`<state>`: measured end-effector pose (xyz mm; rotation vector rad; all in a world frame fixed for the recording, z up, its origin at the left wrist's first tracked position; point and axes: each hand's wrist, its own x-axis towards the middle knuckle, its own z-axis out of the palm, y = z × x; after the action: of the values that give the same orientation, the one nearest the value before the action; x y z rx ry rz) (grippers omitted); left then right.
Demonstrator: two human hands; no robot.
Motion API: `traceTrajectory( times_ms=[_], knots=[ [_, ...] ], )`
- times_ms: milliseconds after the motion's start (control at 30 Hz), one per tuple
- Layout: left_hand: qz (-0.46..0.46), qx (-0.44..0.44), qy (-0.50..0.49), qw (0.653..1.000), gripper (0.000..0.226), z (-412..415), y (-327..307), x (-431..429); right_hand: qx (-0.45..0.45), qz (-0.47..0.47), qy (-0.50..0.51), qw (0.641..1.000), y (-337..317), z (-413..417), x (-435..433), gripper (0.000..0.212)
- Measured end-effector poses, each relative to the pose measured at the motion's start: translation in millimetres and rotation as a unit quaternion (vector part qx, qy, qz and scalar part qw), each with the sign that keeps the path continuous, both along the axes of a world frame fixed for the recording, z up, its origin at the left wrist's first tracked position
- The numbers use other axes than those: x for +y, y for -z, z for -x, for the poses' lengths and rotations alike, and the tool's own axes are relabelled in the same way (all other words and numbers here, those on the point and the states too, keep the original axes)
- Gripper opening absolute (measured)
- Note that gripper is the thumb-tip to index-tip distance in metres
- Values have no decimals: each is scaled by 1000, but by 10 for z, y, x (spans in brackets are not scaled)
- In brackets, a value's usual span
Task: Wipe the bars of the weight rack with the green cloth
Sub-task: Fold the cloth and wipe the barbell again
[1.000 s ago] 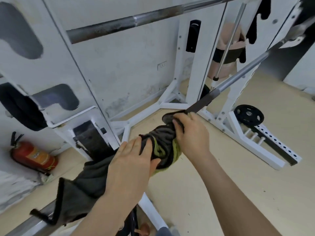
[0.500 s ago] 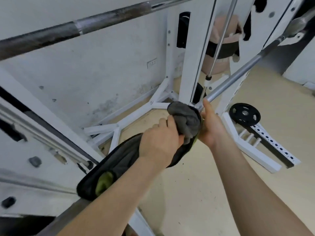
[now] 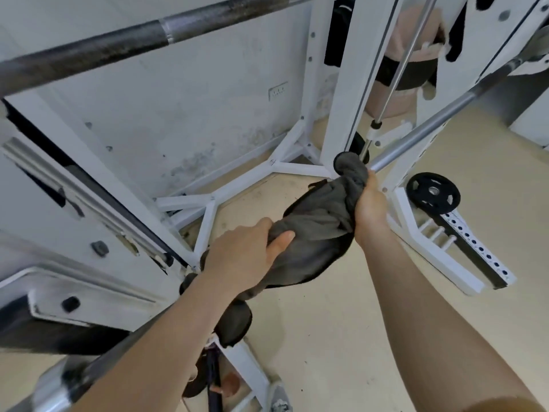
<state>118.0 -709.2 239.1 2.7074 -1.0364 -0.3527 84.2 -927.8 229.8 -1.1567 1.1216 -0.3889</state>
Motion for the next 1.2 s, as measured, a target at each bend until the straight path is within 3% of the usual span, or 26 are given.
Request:
traceTrajectory(
  times_ms=[100, 267, 367, 433, 500, 600, 667, 800, 867, 900, 967, 1067, 1133, 1200],
  knots=[
    [-37, -25, -33, 998, 51, 153, -54, 441, -19, -13, 2, 1000, 77, 121, 472, 42],
    [-51, -182, -25, 982, 45, 481, 3, 973, -31, 31, -21, 999, 147, 156, 1233, 62],
    [-83, -203, -20, 975, 90, 675, -15, 1226, -19, 73, -33, 997, 150, 176, 1441, 47],
    [-78, -211, -13, 974, 103, 759, -40, 1356, -13, 94, -70, 993, 151, 249, 1616, 45],
    [-62, -209, -2, 976, 94, 788, -48, 1455, -8, 77, -131, 988, 144, 351, 1882, 51],
    [29, -171, 5, 985, 49, 764, -113, 1597, 8, -5, -257, 966, 146, 460, 2273, 69],
    [61, -136, 7, 989, 42, 787, -167, 1723, 40, 1, -359, 932, 94, 530, 2382, 68],
    [105, -111, 7, 988, 30, 999, -267, 2023, 67, 129, -525, 839, -355, 741, 2408, 54],
    [137, -54, -49, 988, 30, 1103, -376, 2203, 37, 142, -538, 830, -703, 849, 2475, 57],
    [159, -8, -80, 984, 31, 1149, -437, 2310, 3, 102, -527, 843, -876, 893, 2556, 60],
    [232, 153, -88, 956, 33, 1228, -555, 2569, -112, -40, -486, 866, -1079, 952, 2815, 60],
    [322, 436, -1, 841, 60, 1317, -630, 3100, -244, -252, -423, 836, -1258, 980, 3413, 44],
    [385, 489, -9, 783, 77, 1409, -604, 3491, -272, -385, -407, 782, -1343, 994, 3887, 41],
    [481, 487, -61, 727, 78, 1528, -613, 3882, -289, -439, -426, 736, -1382, 993, 4337, 38]
  ],
)
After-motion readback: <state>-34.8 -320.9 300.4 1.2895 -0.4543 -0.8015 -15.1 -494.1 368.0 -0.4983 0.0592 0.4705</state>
